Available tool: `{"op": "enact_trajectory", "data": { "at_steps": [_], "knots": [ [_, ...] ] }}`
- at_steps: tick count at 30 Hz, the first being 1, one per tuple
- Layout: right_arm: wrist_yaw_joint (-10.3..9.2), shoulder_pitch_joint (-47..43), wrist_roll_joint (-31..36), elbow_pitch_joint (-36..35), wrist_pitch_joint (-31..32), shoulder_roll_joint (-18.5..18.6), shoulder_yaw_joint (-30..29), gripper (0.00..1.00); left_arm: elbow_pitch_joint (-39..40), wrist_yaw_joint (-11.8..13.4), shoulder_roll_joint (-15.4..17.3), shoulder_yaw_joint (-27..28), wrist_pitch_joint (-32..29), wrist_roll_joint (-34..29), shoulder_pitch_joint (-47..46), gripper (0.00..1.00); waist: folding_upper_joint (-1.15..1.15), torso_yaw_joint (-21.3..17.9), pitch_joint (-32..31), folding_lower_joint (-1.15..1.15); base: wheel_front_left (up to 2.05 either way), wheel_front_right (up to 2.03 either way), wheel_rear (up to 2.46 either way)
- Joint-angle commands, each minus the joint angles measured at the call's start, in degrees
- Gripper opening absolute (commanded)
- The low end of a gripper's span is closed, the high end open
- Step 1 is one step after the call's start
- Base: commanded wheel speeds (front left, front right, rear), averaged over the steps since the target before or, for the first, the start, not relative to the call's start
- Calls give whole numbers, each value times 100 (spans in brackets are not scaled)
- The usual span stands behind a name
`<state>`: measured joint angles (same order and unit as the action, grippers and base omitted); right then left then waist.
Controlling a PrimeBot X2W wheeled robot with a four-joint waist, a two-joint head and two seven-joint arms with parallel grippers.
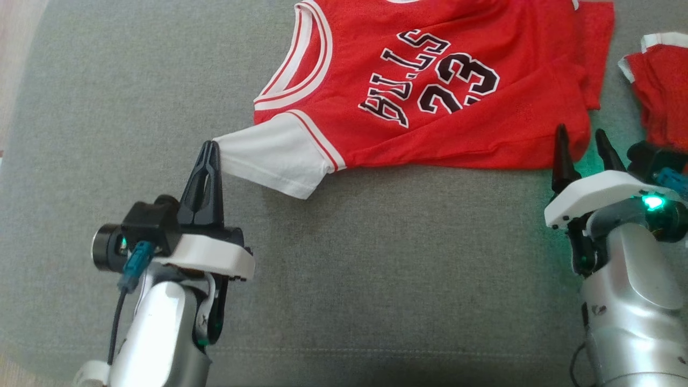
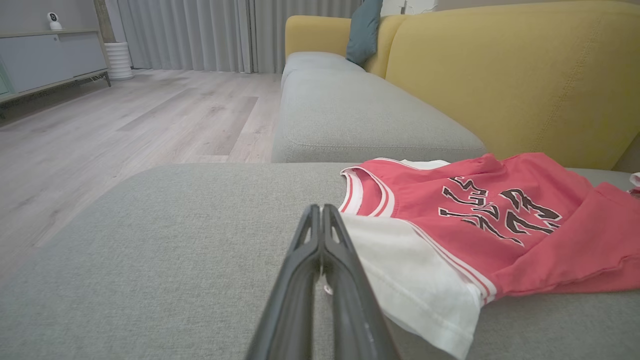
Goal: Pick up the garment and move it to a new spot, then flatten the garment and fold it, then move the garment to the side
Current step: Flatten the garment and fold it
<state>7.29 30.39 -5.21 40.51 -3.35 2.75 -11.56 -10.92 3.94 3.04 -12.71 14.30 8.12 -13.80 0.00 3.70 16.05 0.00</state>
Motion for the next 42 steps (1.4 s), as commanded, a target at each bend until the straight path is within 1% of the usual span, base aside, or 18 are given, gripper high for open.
{"op": "enact_trajectory", "data": {
  "at_steps": [1, 2, 3, 4, 5, 14, 17, 20, 22, 23, 24, 25, 31, 37, 42],
  "knots": [
    [20, 209, -19, -74, -118, 13, 165, 95, 163, -19, 27, 178, 70, -75, -220, 0, 0, -19, -11, 0, 0, 0, 0],
    [20, 222, -25, -45, -139, 13, 180, 65, 158, -21, 24, 179, 70, -77, -222, 0, 0, -27, -14, 0, 0, 0, 0],
    [20, 233, -30, -23, -163, 13, 195, 37, 152, -24, 22, 182, 70, -78, -224, 0, 0, -34, -18, 0, 0, 0, 0],
    [20, 240, -36, -4, -186, 13, 209, 3, 147, -27, 20, 185, 70, -79, -224, 0, 0, -40, -25, 0, 0, 0, 0],
    [20, 243, -42, 12, -206, 13, 222, 0, 142, -30, 18, 188, 70, -81, -221, 0, 0, -47, -33, 0, 0, 0, 0],
    [20, 212, -122, 19, -338, 67, 381, 0, 133, -45, 7, 222, 70, -99, -198, 0, 0, -94, -95, 0, 0, 0, 0],
    [20, 171, -60, -135, -455, 114, 475, 0, 146, -39, 3, 242, 70, -94, -182, 0, 0, -116, -157, 0, 0, 0, 0],
    [20, 118, -58, -431, -542, 158, 616, 0, 237, -22, 1, 304, 70, -91, -159, 0, 0, -165, -264, 0, 0, 0, 0],
    [20, 87, -107, -725, -558, 218, 783, 0, 345, -21, 0, 374, 70, -86, -152, 0, 0, -211, -360, 0, 0, 0, 0],
    [20, 58, -171, -1091, -545, 333, 1009, 0, 499, -43, -2, 464, 70, -28, -160, 0, 0, -262, -474, 0, 0, 0, 0],
    [20, 47, -221, -1294, -525, 404, 1126, 0, 593, -64, -3, 514, 70, 21, -178, 0, 0, -290, -532, 0, 0, 0, 0],
    [20, 39, -345, -1728, -461, 571, 1368, 0, 819, -116, -5, 610, 70, 82, -262, 0, 0, -341, -658, 0, 0, 0, 0],
    [20, 199, -648, -2956, -242, 984, 1726, 0, 1633, -237, -8, 946, 70, 243, -723, 0, 0, -487, -1075, 0, 0, 0, 0],
    [20, 347, -686, -3786, 2, 1085, 1927, 0, 2476, -237, -11, 1145, 70, 351, -1273, 0, 0, -567, -1495, 0, 0, 0, 0],
    [20, 167, -585, -4451, 262, 913, 1805, 0, 3056, -203, -11, 1175, 59, 381, -1538, 0, 0, -610, -1722, 0, 0, 0, 0]
  ]
}}
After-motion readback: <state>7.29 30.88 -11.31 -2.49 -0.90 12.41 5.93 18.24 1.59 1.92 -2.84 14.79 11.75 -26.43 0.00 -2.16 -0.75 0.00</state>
